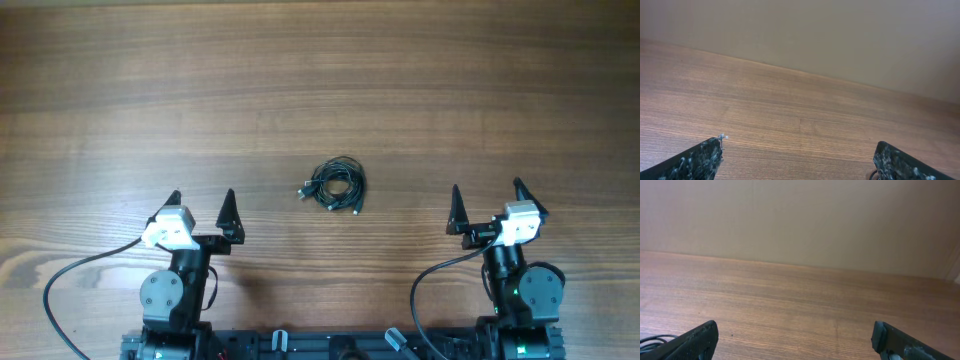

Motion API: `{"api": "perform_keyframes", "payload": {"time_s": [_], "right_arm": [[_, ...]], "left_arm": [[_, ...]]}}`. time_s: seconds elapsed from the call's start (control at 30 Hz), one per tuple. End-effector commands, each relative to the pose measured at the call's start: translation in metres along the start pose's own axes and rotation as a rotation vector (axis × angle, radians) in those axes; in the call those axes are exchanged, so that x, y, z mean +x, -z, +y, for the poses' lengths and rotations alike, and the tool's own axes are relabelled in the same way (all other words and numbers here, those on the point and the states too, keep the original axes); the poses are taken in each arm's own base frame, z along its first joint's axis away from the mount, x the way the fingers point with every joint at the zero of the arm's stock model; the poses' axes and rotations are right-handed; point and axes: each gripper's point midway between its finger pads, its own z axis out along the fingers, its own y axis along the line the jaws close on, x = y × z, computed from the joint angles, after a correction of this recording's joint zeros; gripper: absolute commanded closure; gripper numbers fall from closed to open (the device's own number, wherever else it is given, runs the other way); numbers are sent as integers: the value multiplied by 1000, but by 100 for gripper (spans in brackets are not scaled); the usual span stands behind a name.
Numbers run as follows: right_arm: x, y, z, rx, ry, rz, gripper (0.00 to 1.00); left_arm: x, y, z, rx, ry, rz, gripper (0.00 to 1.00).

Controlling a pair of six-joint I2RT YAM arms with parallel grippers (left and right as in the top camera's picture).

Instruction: Untangle cables

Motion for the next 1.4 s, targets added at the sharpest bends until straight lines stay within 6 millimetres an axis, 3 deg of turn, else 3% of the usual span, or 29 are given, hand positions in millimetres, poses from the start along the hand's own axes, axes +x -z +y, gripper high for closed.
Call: {"api": "perform_keyframes", "payload": {"time_s": [0.0,1.2,1.23,1.27,1.33,1.37], "right_arm": [[0,0,-1,3,-16,0,0],[0,0,-1,3,-15,0,0],[0,0,-1,3,-15,0,0],[0,0,-1,3,-16,0,0],[0,0,-1,3,-16,0,0],[0,0,-1,3,-16,0,0]], "left_arm": [[2,0,-2,11,-13,0,0],[1,0,-2,10,-13,-1,0],[-10,1,-15,80,38,-42,0],[-6,7,-51,291,214,20,0],[19,50,-120,717,447,319,0],[22,58,-128,778,458,361,0]]}}
